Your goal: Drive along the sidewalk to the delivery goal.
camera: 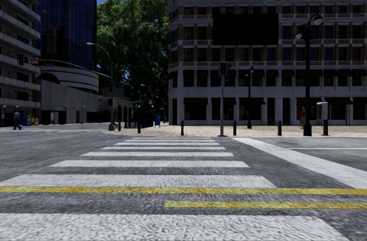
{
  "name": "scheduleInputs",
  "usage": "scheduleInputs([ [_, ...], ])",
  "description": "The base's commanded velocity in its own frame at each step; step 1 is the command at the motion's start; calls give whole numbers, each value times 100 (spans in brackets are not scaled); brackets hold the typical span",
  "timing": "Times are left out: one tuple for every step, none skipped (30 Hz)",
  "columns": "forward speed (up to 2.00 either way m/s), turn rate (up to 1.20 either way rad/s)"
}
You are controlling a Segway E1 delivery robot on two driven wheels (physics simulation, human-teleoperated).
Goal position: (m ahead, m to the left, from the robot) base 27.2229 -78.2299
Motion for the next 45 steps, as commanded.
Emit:
scheduleInputs([
  [200,0],
  [200,0],
  [200,0],
  [200,0],
  [200,0],
  [200,0],
  [200,0],
  [200,0],
  [200,0],
  [200,0],
  [200,0],
  [200,0],
  [200,0],
  [200,0],
  [200,12],
  [200,20],
  [200,20],
  [200,28],
  [200,41],
  [200,46],
  [200,48],
  [200,48],
  [200,48],
  [200,48],
  [200,48],
  [200,48],
  [200,48],
  [200,44],
  [200,18],
  [200,3],
  [200,0],
  [200,0],
  [200,0],
  [200,0],
  [200,0],
  [200,0],
  [200,0],
  [200,0],
  [200,0],
  [200,0],
  [200,0],
  [200,0],
  [200,0],
  [200,0],
  [200,0],
])
